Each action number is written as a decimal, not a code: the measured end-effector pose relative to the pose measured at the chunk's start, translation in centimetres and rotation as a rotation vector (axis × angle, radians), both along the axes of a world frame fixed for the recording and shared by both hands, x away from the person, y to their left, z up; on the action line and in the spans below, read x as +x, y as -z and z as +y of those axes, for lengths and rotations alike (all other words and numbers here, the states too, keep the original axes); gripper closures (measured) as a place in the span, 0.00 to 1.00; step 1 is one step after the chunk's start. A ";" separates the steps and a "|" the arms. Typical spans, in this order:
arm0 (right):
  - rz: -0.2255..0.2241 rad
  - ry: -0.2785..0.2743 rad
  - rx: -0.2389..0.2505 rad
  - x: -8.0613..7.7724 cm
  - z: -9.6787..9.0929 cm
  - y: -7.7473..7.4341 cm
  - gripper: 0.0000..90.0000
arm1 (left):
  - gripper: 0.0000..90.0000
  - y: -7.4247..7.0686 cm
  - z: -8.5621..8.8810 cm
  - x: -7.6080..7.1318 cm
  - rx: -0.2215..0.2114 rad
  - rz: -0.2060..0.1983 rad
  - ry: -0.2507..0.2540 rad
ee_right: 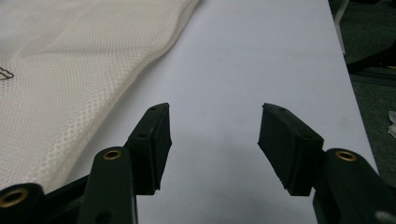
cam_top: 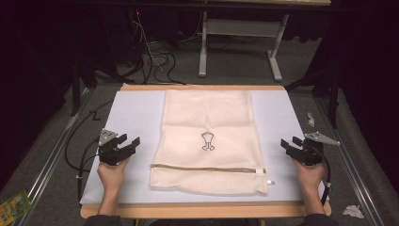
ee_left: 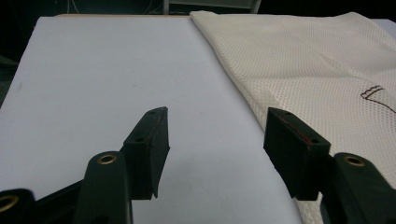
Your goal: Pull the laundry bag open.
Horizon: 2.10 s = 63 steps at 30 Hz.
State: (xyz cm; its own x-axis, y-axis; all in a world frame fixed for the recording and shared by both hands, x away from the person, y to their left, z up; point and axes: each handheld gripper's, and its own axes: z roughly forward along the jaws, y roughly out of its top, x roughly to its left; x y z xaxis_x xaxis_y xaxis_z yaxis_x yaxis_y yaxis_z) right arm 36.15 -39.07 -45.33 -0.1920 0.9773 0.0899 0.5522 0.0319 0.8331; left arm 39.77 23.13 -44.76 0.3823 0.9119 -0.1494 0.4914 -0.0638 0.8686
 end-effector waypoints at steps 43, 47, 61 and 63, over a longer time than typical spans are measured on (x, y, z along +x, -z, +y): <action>0.073 -0.002 -0.083 1.7 1.9 2.3 0.51 | 0.45 3.4 -1.8 2.2 0.079 0.046 -0.034; 0.077 0.009 -0.072 1.7 1.8 2.3 0.50 | 0.45 3.5 -1.8 2.2 0.083 0.044 -0.032; 0.081 0.035 -0.097 1.7 1.9 2.4 0.41 | 0.39 3.7 -2.0 2.3 0.095 0.065 -0.033; 0.089 0.034 -0.085 1.7 1.8 2.4 0.40 | 0.39 3.7 -2.0 2.4 0.096 0.070 -0.029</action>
State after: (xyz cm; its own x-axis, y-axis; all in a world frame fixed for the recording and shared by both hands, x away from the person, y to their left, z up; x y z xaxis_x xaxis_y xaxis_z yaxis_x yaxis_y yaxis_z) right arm 37.88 -37.24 -47.74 -0.1534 0.9879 0.0220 0.6257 0.0799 0.7759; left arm 42.13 21.15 -48.47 0.3471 0.9338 -0.0864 0.5531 -0.1294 0.8230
